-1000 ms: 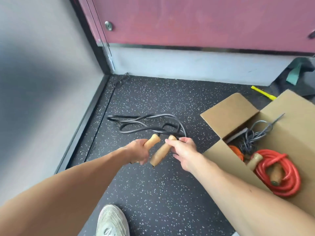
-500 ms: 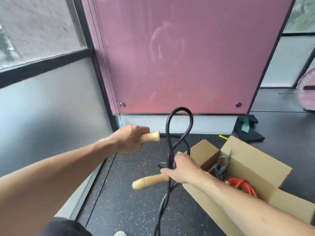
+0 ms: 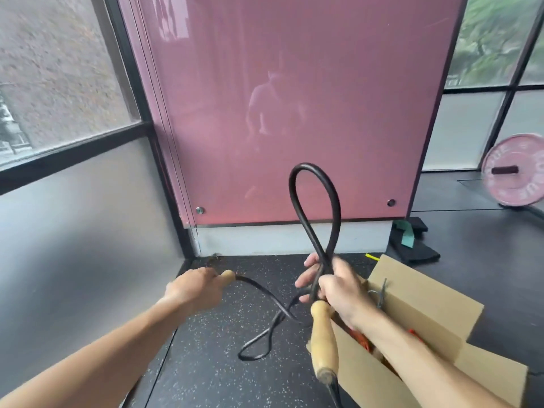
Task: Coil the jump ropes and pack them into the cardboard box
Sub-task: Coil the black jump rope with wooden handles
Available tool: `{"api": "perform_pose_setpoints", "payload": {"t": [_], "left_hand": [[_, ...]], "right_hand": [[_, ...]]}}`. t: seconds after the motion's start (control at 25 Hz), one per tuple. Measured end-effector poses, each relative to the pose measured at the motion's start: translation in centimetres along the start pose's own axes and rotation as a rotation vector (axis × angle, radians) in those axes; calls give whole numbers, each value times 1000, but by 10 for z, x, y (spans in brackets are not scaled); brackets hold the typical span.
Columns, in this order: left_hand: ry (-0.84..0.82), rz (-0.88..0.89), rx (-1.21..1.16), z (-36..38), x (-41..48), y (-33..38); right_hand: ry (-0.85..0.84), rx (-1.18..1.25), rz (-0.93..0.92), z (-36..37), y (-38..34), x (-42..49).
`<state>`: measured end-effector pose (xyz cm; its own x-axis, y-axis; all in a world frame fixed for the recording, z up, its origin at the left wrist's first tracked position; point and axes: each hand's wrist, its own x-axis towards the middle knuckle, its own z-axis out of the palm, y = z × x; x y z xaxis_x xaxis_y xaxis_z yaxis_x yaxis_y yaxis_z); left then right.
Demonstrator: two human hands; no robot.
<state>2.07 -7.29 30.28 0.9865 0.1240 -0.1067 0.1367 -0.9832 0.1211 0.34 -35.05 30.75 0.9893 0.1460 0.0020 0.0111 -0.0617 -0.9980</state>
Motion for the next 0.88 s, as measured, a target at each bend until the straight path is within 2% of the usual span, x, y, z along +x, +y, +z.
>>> {"api": "perform_pose_setpoints", "payload": {"t": [0.04, 0.08, 0.16, 0.2, 0.24, 0.36, 0.52, 0.68, 0.8, 0.88], "left_hand": [[5, -11, 2, 14, -1, 5], [2, 29, -113, 27, -3, 11], [-121, 215, -574, 37, -9, 29], [-232, 306, -779, 32, -13, 45], [-331, 390, -880, 26, -14, 56], [-340, 551, -938, 14, -6, 68], [-351, 489, -1043, 23, 2, 59], [-342, 465, -1170, 28, 3, 60], [-183, 441, -1021, 31, 1, 62], [-139, 396, -946, 37, 1, 64]], "right_hand": [[7, 78, -27, 1, -4, 4], [-3, 150, -46, 3, -8, 5], [-39, 257, -46, 10, -13, 8], [-62, 287, -42, 14, -13, 10], [-83, 303, -44, 18, -13, 12], [-64, 237, -67, 28, -7, 23], [-40, -23, -143, 36, 3, 36], [109, -120, -148, 43, 7, 39], [166, -181, -112, 39, 8, 42], [132, -160, -53, 39, 6, 43]]}}
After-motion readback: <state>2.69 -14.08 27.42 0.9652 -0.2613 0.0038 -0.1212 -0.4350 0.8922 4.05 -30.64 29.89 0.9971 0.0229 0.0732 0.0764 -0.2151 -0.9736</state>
